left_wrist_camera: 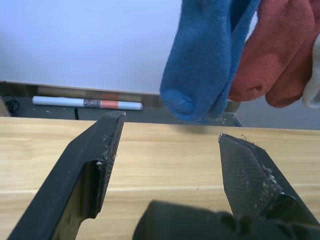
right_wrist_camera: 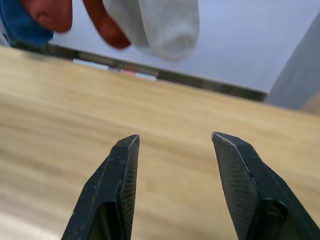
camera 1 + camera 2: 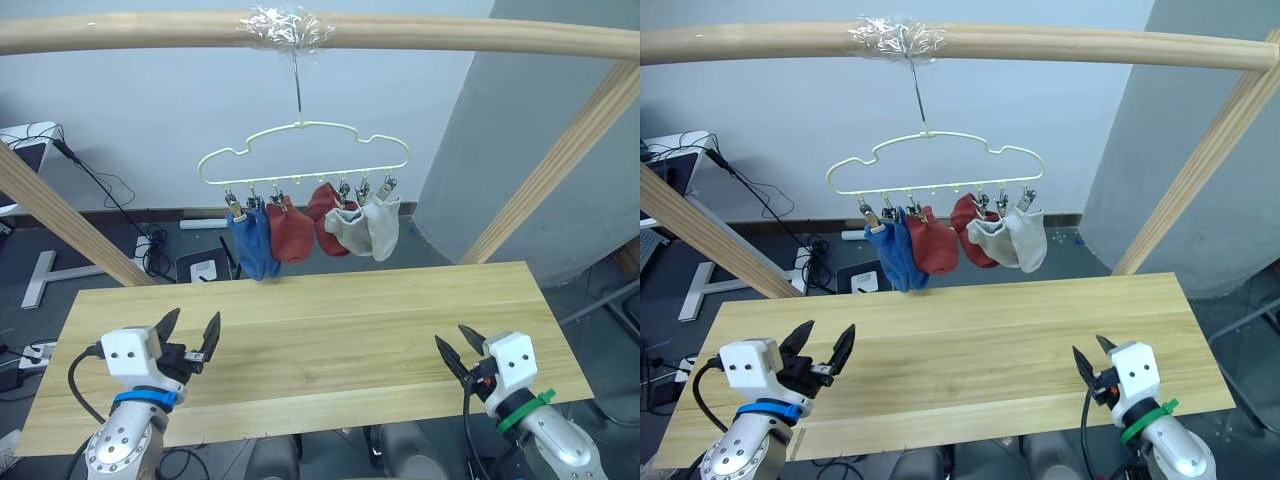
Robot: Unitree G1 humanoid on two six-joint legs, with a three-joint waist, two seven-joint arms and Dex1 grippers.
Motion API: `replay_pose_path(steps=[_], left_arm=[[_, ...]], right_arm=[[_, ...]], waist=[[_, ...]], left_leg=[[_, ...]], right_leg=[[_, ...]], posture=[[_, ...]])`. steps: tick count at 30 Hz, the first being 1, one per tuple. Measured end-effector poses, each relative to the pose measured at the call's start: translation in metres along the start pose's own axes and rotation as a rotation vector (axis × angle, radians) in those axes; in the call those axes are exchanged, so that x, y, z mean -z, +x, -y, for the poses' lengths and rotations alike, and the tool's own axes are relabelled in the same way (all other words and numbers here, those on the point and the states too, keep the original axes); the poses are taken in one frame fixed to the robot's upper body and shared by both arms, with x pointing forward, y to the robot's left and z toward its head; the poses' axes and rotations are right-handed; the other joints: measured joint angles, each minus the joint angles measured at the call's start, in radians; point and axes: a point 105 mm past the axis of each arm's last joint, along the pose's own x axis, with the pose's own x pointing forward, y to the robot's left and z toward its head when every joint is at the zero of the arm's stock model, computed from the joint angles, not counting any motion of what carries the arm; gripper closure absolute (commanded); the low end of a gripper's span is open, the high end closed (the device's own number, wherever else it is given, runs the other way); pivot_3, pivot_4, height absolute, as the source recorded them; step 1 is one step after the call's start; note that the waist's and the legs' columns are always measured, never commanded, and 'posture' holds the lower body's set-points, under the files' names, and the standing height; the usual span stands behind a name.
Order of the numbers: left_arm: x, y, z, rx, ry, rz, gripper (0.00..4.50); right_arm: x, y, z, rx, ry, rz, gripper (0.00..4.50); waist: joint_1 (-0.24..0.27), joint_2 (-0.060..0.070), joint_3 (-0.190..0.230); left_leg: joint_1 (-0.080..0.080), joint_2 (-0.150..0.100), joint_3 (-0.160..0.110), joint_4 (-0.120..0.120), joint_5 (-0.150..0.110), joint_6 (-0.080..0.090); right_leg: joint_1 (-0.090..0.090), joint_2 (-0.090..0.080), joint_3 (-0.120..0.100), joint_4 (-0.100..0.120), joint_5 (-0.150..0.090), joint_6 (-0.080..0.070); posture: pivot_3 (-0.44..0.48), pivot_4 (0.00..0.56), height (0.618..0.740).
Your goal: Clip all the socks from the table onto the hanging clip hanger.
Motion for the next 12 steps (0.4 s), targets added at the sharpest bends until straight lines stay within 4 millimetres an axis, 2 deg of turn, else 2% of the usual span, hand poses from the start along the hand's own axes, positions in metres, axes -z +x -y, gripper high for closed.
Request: replay_pose_path(steps=[6, 12], left_arm=[[0.0078, -0.0109, -0.0001, -0.021, -0.021, -0.013, 1.05], [0.0051, -0.0080, 0.0039, -0.006, -0.029, 0.008, 1.05]], right_arm=[[-0.0030, -0.0012, 0.0042, -0.003, -0.014, 0.015, 2.13], [-0.0075, 0.0036, 0.0082, -0.004, -0.028, 0.033, 2.13]], waist=[[0.007, -0.002, -0.010], [0.009, -0.001, -0.015]], left_leg=[[0.001, 0.000, 0.000, 0.001, 0.000, 0.000], [0.001, -0.001, -0.001, 0.001, 0.000, 0.000]], right_leg=[[0.001, 0.000, 0.000, 0.000, 0.000, 0.000], [0.002, 0.000, 0.000, 0.000, 0.000, 0.000]], posture=[[-0.116, 0.176, 0.740], [-0.118, 0.172, 0.740]])
